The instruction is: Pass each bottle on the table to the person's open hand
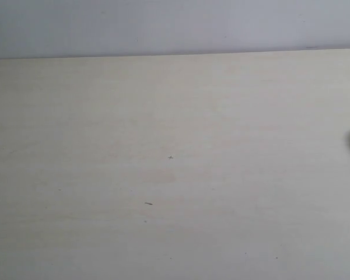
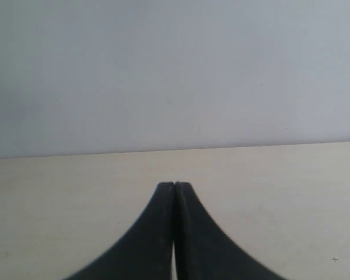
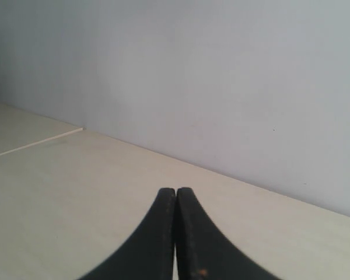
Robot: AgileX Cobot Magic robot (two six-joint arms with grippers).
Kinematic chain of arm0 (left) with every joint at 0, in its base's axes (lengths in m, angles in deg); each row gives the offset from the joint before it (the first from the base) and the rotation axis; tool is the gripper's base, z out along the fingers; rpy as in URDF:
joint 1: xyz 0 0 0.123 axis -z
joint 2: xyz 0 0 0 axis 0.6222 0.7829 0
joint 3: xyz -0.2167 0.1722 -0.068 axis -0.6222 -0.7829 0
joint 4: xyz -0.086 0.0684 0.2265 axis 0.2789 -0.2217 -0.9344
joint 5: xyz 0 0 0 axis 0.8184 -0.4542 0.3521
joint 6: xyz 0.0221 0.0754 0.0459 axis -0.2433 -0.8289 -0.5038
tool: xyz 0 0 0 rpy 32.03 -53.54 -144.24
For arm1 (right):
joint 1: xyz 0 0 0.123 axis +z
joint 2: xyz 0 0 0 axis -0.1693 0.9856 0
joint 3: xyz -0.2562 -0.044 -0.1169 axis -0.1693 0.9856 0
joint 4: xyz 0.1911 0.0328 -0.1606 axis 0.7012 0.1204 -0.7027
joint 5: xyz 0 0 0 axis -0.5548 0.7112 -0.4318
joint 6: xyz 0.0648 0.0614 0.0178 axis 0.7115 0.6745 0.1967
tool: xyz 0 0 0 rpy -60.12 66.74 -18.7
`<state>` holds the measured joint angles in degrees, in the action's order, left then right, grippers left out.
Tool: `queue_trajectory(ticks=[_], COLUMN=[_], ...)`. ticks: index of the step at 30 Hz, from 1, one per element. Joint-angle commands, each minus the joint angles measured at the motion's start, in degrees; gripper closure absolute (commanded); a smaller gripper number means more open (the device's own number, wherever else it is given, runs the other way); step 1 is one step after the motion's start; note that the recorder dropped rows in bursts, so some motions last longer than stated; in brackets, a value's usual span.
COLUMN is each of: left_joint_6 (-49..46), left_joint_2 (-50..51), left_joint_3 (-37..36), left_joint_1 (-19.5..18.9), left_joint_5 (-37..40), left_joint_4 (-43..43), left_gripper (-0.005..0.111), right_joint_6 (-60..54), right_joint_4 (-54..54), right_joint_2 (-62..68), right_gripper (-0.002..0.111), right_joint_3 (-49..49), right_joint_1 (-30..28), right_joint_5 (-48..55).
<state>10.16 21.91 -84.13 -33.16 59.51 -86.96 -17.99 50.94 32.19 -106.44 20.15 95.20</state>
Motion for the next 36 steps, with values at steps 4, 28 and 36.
queue_trajectory(ticks=[4,28,36], left_joint_6=[0.18,0.18,0.18], left_joint_2=[-0.33,-0.33,-0.33], left_joint_3=[-0.16,-0.16,-0.16], left_joint_1=[-0.13,-0.13,-0.13], left_joint_5=[-0.85,-0.85,-0.85], left_joint_4=[0.46,0.46,0.46], left_gripper=[0.107,0.107,0.107], right_joint_6=[-0.05,-1.5,-0.97], right_joint_4=[-0.25,2.45,2.58], right_joint_2=[-0.19,-0.19,-0.19], right_gripper=[0.108,0.108,0.108], right_joint_3=[0.43,24.8,24.8], right_joint_1=[-12.16,-30.58,-30.58], right_joint_5=[-4.4,-29.83,-29.67])
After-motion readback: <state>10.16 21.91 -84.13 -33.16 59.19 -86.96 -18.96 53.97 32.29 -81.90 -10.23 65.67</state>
